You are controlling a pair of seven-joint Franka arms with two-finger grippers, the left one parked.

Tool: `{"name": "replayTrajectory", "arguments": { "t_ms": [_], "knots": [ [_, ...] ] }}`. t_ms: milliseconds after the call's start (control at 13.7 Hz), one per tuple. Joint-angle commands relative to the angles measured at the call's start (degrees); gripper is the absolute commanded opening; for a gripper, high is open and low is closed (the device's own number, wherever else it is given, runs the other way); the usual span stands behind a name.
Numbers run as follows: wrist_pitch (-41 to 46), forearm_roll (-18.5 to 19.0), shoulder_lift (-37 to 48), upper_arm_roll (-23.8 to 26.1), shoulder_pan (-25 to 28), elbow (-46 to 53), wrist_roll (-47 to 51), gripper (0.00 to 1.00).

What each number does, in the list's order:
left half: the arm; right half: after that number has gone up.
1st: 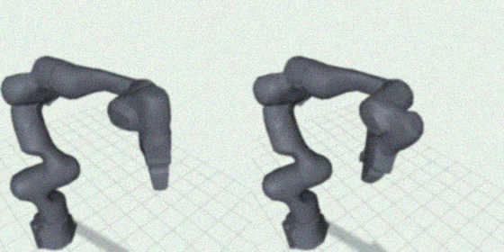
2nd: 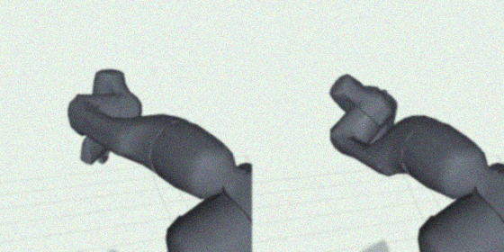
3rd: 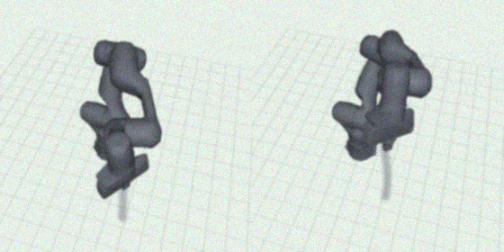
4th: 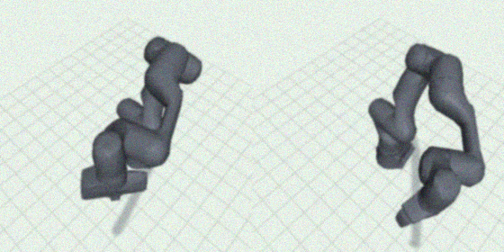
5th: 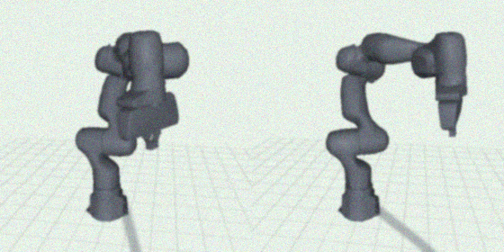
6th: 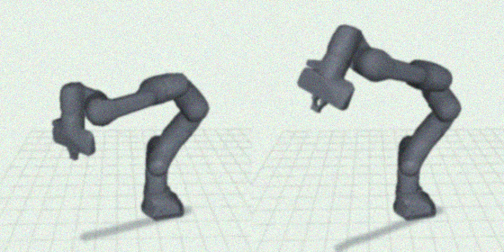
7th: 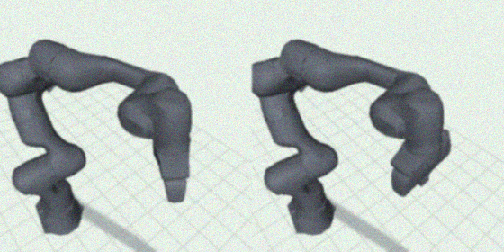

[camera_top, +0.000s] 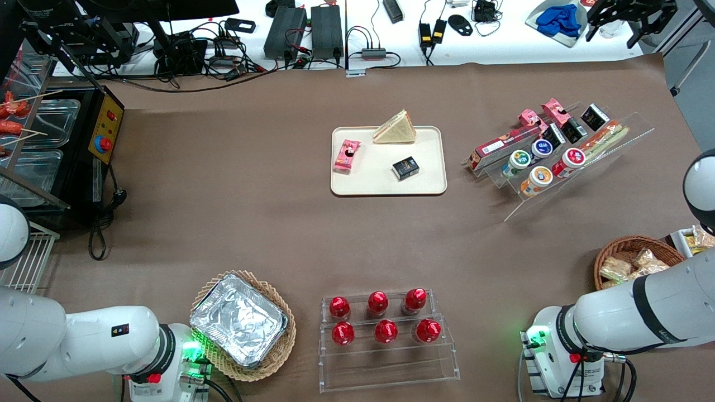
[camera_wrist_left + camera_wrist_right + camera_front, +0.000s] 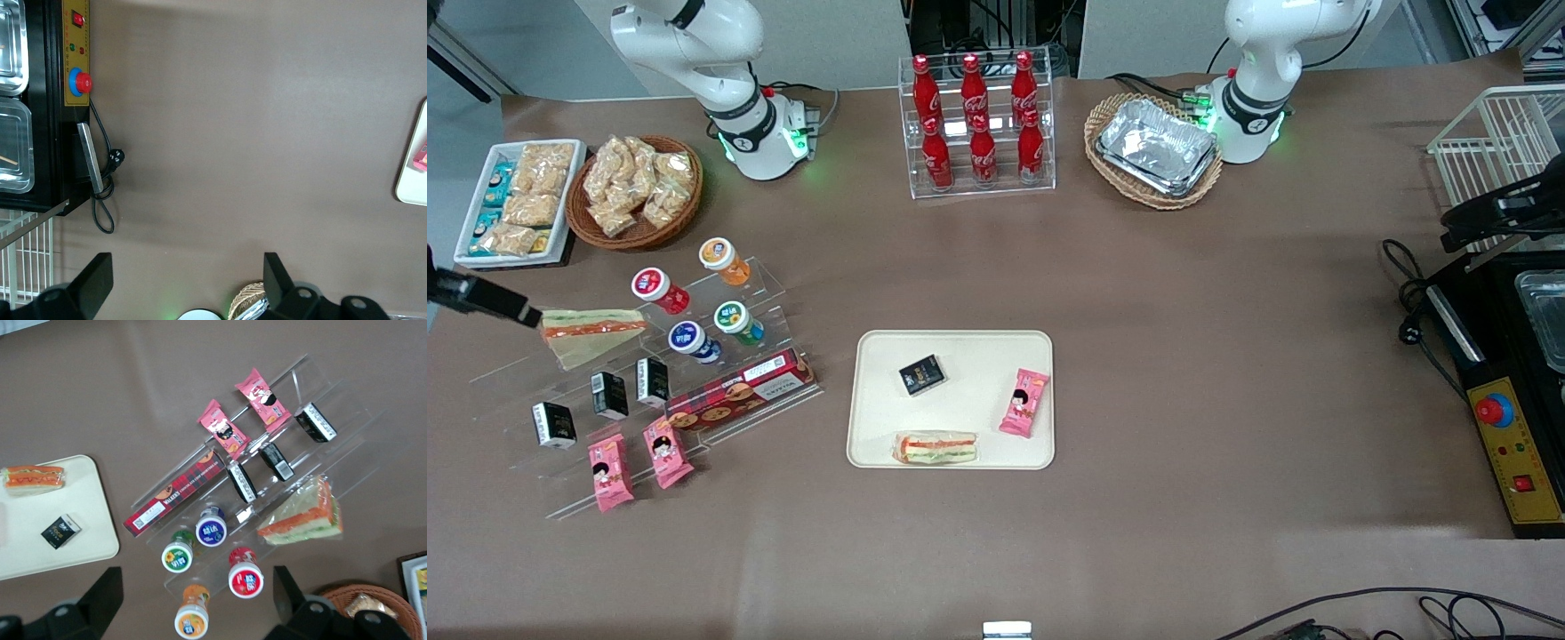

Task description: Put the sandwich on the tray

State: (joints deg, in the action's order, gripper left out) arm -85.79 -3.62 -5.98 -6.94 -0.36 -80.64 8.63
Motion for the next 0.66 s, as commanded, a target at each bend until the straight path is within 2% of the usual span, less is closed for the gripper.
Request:
{"name": "replayTrajectory", "arguments": {
  "t_ms": [0, 146, 365, 584],
  "knots": [
    [0.45, 1.43, 3.69, 1.14, -2.18, -2.59, -2.55, 1.0],
    [0.97, 1.43, 5.62, 1.14, -2.45, -3.2, -4.05, 1.0],
    [-1.21, 1.43, 9.49, 1.23, -2.89, -9.16, -4.14, 1.0],
    [-1.93, 1.43, 9.59, 1.32, -2.89, -10.32, -4.14, 1.0]
  ]
}}
